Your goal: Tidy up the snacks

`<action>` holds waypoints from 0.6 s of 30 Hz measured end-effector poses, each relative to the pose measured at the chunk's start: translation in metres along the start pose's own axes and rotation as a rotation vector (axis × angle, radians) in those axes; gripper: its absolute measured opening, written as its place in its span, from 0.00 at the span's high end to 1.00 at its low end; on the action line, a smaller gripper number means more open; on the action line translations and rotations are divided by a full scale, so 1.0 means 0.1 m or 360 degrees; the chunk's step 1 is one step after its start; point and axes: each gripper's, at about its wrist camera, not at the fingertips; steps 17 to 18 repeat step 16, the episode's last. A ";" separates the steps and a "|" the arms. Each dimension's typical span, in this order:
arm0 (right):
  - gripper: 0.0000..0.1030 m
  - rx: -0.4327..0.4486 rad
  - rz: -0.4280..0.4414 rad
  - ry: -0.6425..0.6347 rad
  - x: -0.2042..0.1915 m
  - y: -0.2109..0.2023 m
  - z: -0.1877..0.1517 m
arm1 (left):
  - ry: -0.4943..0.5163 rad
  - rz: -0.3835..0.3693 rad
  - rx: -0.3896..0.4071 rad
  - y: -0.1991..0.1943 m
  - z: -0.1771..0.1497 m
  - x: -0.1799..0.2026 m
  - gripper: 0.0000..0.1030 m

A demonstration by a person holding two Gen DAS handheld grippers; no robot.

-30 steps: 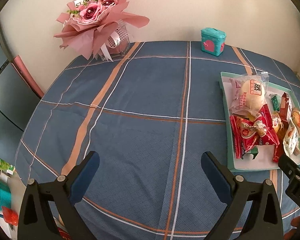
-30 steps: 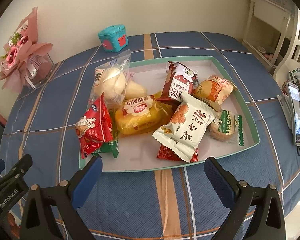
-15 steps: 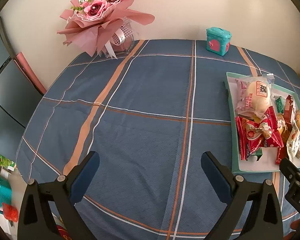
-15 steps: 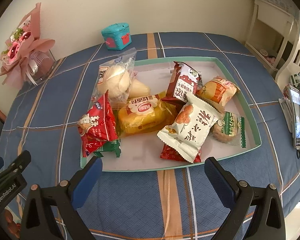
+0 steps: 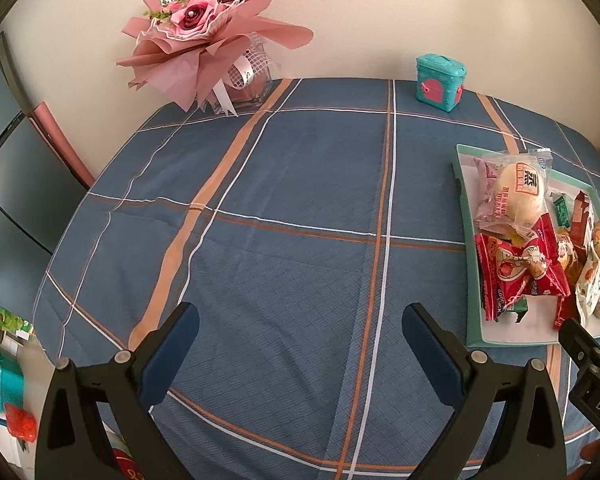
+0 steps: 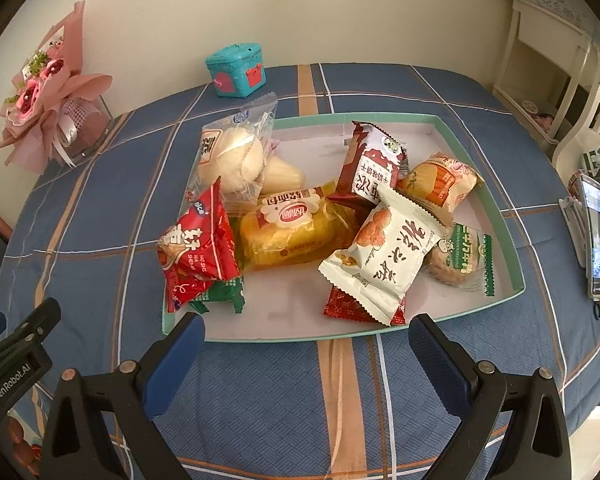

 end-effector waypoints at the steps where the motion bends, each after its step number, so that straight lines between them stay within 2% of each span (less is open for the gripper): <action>1: 0.00 0.0000 0.0001 0.0000 0.00 0.00 0.00 | -0.0003 0.0003 -0.0002 0.00 0.00 0.00 0.02; 18: 0.00 -0.0010 0.0002 -0.0006 0.00 0.02 -0.01 | -0.0020 -0.0012 0.0018 -0.03 0.00 -0.02 0.02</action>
Point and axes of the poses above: each gripper's, at about its wrist camera, not at the fingertips, and y roughly the way its jaws point, x to its right, z to its top, and after that the axes turned 12 degrees about -y, right-handed
